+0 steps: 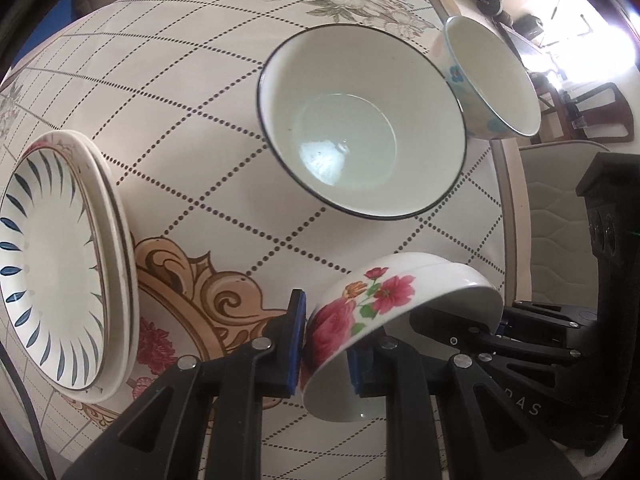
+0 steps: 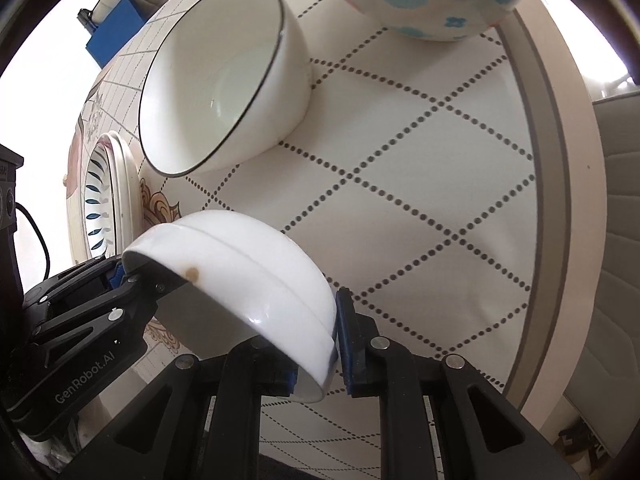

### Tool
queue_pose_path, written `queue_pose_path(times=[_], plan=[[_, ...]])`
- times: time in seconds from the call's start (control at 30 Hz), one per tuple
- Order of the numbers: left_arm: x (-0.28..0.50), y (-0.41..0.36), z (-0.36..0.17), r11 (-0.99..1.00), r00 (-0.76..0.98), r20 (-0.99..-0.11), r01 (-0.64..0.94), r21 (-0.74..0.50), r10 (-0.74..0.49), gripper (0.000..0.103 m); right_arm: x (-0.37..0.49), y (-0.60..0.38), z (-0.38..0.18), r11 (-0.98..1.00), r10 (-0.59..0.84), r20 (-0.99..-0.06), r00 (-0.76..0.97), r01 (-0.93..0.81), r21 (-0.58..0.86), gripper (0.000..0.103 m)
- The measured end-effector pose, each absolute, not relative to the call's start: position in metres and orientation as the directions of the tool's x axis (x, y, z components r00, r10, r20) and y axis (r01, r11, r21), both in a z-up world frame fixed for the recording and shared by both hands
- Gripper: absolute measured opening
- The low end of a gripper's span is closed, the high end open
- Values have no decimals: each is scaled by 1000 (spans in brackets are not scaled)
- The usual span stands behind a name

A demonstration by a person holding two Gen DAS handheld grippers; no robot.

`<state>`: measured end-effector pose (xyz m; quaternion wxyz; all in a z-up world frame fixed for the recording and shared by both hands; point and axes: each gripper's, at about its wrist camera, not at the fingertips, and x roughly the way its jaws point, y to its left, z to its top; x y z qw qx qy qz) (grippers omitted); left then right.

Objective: Organize plates and bowls
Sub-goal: 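Carry the pink-floral bowl beside the plate stack and open both tools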

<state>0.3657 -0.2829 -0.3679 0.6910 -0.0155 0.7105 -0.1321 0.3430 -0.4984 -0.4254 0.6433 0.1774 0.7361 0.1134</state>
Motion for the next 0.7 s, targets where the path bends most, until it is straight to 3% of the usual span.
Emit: queue_pose_path(times=[0.7], plan=[[374, -238, -376, 979, -114, -975, 45, -198, -192, 16, 388, -431, -430, 935, 355, -913, -203, 76, 347, 18]])
